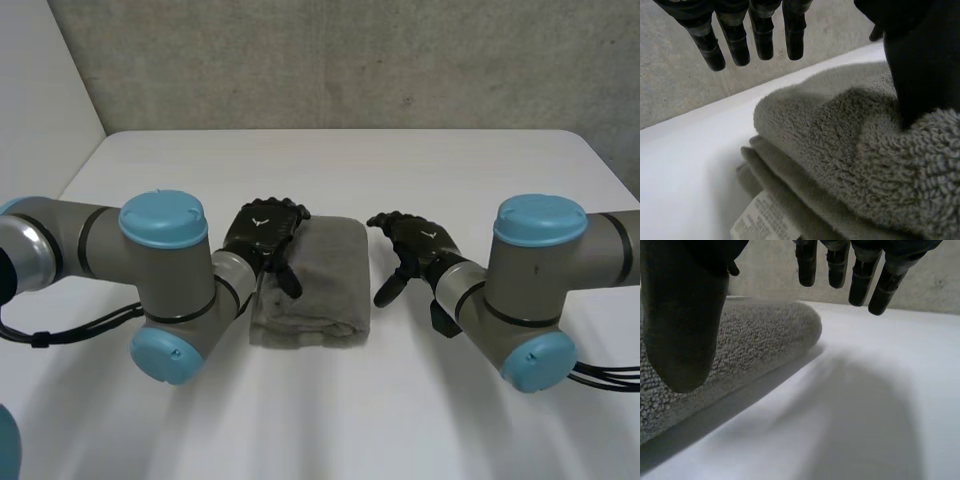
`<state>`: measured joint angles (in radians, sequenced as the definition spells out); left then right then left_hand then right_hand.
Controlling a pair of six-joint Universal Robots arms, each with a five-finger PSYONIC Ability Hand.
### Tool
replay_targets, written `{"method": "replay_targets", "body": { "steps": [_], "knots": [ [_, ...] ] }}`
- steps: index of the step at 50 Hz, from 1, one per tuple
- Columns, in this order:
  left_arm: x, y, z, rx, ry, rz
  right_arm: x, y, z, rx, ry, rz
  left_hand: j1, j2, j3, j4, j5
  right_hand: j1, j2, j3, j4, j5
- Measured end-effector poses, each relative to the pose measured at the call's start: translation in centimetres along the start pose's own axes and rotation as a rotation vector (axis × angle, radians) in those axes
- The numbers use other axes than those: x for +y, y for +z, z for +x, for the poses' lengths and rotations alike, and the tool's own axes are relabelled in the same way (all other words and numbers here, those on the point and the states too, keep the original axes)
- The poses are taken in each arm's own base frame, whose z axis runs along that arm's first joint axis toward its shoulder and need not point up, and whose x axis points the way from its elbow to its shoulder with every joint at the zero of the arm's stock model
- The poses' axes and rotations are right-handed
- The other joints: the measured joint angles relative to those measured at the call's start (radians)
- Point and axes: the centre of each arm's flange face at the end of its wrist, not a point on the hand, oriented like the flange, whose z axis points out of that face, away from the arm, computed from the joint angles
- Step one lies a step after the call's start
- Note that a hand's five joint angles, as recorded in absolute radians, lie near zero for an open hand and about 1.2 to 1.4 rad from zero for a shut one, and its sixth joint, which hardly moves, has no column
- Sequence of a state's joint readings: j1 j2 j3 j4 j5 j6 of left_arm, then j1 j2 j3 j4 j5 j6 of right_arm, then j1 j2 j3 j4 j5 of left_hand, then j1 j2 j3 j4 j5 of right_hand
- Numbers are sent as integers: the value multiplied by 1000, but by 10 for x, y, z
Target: Fold the towel.
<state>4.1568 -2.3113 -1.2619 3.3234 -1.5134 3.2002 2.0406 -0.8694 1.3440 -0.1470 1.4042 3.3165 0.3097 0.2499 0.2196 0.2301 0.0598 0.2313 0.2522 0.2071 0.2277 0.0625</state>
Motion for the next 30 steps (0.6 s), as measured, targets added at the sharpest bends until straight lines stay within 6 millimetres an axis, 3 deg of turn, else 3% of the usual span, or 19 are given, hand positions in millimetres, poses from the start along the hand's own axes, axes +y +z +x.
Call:
{"method": "replay_targets", "body": {
  "steps": [10, 17, 30],
  "knots": [
    [26, -24, -8, -16, 43, -113, 5, 3, -17, -53, 14, -30, -4, 0, 0, 0, 0, 0, 0, 0, 0, 0],
    [30, -41, -9, -20, 37, -139, 13, 0, -37, -89, -34, -36, -28, -2, 0, 0, 0, -2, 0, 0, 0, 0],
    [31, -38, -23, -63, 27, -143, 35, 7, -38, -13, -245, -61, -28, -3, 0, 0, -8, -31, -5, 0, 0, 0]
  ]
}}
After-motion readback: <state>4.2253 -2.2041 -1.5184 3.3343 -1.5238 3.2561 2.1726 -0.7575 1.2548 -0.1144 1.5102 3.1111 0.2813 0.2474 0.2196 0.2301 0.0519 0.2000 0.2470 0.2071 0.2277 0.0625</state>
